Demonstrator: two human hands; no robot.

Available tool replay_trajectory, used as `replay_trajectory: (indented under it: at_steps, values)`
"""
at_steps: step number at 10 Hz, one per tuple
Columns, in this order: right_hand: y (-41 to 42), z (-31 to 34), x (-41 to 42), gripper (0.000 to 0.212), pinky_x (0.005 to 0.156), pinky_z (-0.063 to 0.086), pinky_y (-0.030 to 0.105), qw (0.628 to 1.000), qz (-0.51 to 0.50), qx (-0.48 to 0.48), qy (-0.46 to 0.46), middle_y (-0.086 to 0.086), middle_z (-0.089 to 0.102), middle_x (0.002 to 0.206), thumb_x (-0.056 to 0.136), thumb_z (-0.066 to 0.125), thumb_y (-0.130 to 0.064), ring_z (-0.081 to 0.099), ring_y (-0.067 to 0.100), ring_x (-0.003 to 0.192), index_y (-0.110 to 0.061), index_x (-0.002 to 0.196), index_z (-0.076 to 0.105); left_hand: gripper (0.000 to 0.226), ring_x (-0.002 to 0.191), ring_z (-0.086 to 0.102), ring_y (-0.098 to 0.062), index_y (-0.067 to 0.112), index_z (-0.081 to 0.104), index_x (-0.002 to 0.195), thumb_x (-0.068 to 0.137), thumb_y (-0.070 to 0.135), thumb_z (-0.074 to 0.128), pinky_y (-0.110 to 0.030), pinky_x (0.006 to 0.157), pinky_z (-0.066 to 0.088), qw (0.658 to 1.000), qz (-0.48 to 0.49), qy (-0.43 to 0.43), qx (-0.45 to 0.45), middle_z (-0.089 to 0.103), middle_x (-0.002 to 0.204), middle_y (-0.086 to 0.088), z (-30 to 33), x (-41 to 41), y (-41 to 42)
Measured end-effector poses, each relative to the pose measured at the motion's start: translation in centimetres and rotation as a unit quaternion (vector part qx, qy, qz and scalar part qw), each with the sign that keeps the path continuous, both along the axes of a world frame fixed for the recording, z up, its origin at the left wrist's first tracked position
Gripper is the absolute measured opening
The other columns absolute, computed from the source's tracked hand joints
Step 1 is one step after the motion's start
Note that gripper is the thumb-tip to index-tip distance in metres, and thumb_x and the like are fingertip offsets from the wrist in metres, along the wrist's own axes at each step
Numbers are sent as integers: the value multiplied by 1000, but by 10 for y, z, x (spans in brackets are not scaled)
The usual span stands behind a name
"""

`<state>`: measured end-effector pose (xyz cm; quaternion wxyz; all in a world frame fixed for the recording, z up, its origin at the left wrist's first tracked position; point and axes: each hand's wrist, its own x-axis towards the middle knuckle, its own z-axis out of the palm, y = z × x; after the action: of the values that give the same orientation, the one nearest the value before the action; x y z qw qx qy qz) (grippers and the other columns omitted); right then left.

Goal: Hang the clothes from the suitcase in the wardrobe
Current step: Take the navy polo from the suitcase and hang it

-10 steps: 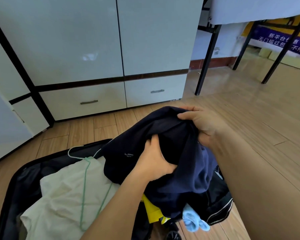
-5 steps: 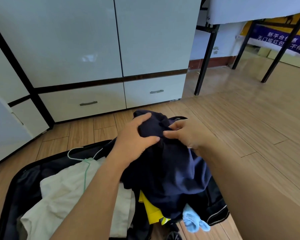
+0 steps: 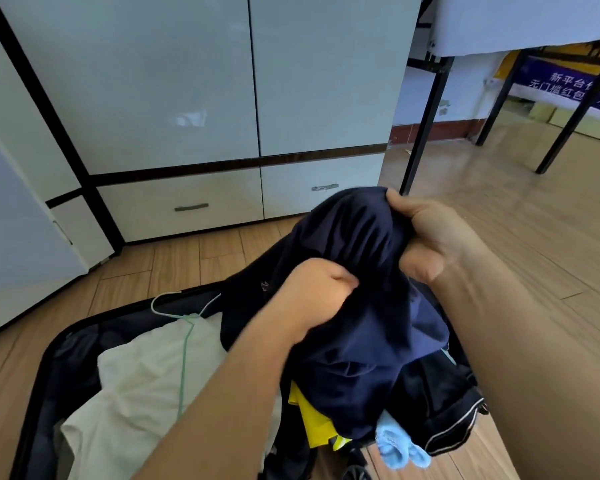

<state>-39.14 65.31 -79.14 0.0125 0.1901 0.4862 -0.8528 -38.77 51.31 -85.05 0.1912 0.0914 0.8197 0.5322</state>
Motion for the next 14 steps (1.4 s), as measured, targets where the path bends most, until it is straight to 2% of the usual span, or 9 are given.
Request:
replay_trajectory:
  at_steps: [1, 3, 5, 7, 8, 10, 12, 13, 14]
  values:
    - [4, 14, 4, 26, 76, 58, 41, 999, 11, -28, 45, 17, 70, 107, 97, 54, -20, 69, 28, 95, 1, 107, 64, 26, 102, 60, -26, 0, 61, 107, 97, 22, 52, -25, 78, 43, 970, 103, 122, -186, 65, 107, -10, -23, -1, 5]
    - [14, 3, 4, 33, 77, 56, 36, 995, 82, 52, 25, 14, 71, 108, 93, 59, -29, 70, 26, 95, -3, 111, 66, 24, 51, 62, -12, 1, 54, 80, 97, 17, 52, -32, 64, 56, 964, 259, 50, 15, 65, 60, -7, -30, -8, -3]
    - [11, -31, 11, 27, 96, 51, 50, 917, 269, 287, -72, 17, 72, 94, 81, 74, -25, 68, 29, 89, -1, 92, 71, 37, 133, 37, -25, -1, 28, 140, 104, 7, 28, -25, 108, 28, 928, 372, 19, 29, 33, 148, -18, -1, -19, -4]
    - [7, -39, 13, 47, 94, 52, 44, 908, 327, 260, -42, 16, 72, 103, 66, 80, -22, 68, 27, 100, -10, 108, 64, 42, 131, 40, -8, -5, 19, 145, 105, 5, 15, -9, 56, 45, 851, 245, -183, 427, 26, 154, -16, -7, -10, 2]
    - [3, -49, 9, 34, 88, 52, 49, 895, 259, 362, -24, 22, 70, 97, 75, 69, -10, 64, 25, 87, 6, 104, 64, 38, 82, 55, -3, -7, 38, 139, 101, -1, 31, -14, 56, 47, 918, 225, -145, 294, 43, 143, -23, -5, -9, 5]
    - [33, -75, -14, 17, 79, 54, 41, 908, -46, 413, -43, 10, 70, 81, 88, 64, -24, 65, 26, 79, -14, 75, 65, 23, 99, 62, -30, 8, 67, 101, 95, 2, 46, -46, 90, 53, 992, 118, -1, -32, 68, 105, -13, -2, -3, -7]
    - [70, -83, -18, 23, 73, 54, 35, 929, -252, 272, 17, 3, 63, 76, 95, 57, -22, 62, 17, 73, -17, 73, 53, 13, 75, 66, -15, 11, 72, 92, 94, 13, 59, -27, 70, 54, 979, -4, -97, 178, 72, 80, -3, 19, 2, -29]
    - [75, -62, -18, 28, 64, 41, 30, 892, -349, 272, 96, -5, 48, 67, 96, 56, -25, 43, 6, 60, -22, 70, 46, 8, 69, 66, -14, 8, 70, 94, 86, 8, 68, -24, 61, 53, 989, -95, -98, 57, 71, 78, -4, 14, -2, -39]
    - [79, -36, -15, 21, 62, 48, 18, 927, -333, 17, 174, -3, 55, 71, 101, 47, -18, 54, 5, 61, -17, 80, 52, 32, 73, 70, -17, 8, 65, 108, 79, 14, 78, -27, 65, 59, 951, -194, -136, -202, 70, 81, -6, -1, 1, -45]
